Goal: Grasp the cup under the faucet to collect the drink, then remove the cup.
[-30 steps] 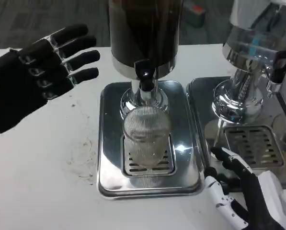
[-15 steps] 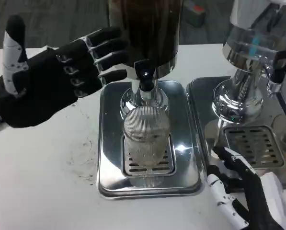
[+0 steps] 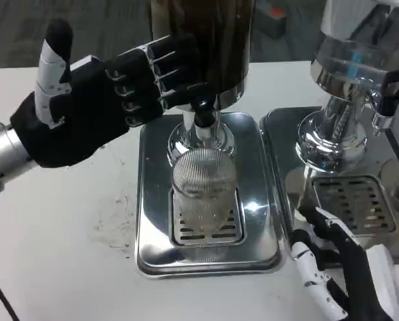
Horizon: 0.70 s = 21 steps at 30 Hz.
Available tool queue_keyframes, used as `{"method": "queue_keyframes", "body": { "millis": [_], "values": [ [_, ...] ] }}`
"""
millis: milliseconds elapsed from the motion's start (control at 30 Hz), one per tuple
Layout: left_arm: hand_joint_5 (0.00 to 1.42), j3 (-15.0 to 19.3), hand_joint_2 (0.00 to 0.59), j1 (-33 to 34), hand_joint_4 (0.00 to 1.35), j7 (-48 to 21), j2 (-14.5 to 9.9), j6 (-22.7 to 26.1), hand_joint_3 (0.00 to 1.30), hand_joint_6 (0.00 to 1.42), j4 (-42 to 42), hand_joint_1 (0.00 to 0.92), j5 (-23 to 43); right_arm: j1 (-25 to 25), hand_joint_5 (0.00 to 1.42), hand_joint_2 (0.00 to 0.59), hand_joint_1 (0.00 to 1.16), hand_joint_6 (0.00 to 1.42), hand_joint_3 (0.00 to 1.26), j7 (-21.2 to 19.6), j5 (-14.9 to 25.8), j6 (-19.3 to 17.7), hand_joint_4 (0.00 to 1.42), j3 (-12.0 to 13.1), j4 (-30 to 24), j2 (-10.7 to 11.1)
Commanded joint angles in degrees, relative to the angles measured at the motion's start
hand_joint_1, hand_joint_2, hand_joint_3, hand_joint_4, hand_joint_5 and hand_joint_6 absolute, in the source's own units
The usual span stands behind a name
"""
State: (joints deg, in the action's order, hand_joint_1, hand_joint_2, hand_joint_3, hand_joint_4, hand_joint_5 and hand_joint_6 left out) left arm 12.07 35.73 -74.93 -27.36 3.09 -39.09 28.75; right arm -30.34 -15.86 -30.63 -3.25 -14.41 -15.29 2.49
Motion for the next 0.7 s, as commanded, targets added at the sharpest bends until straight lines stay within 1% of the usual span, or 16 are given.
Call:
{"method": "queue_keyframes", "body": {
  "millis": [33, 267, 500, 600, 700],
  "values": [
    [0.02, -0.6, 0.042, 1.1, 0.0, 0.5, 1.0, -2.0, 0.12, 0.05, 0.3, 0.0, -1.4, -0.5, 0.23, 0.42, 0.22, 0.31, 0.27, 0.4, 0.9, 1.0, 0.22, 0.0, 1.8, -0.2],
    [0.03, -1.5, 0.048, 1.5, 0.01, 0.6, 2.3, -2.9, 0.14, 0.05, 0.5, 0.0, -2.0, -0.4, 0.23, 0.42, 0.22, 0.32, 0.27, 0.3, 1.7, 1.2, 0.22, 0.2, 2.1, -0.5],
    [0.03, -2.9, 0.048, 2.1, 0.01, 1.0, 3.7, -5.6, 0.14, 0.05, 0.4, 0.0, -3.8, -0.7, 0.23, 0.419, 0.22, 0.32, 0.27, 0.0, 2.3, 1.0, 0.22, 0.3, 2.5, -1.0],
    [0.03, -3.8, 0.048, 2.2, 0.01, 1.6, 4.4, -7.6, 0.14, 0.05, 0.5, 0.0, -4.9, -0.8, 0.24, 0.415, 0.22, 0.32, 0.27, -0.2, 2.5, 0.8, 0.22, 0.5, 2.8, -1.2],
    [0.03, -4.5, 0.048, 2.2, 0.01, 2.1, 4.7, -10.1, 0.14, 0.05, 0.6, 0.0, -6.1, -0.9, 0.24, 0.414, 0.21, 0.32, 0.27, -0.4, 2.6, 0.7, 0.22, 0.5, 3.0, -1.4]
  ]
}}
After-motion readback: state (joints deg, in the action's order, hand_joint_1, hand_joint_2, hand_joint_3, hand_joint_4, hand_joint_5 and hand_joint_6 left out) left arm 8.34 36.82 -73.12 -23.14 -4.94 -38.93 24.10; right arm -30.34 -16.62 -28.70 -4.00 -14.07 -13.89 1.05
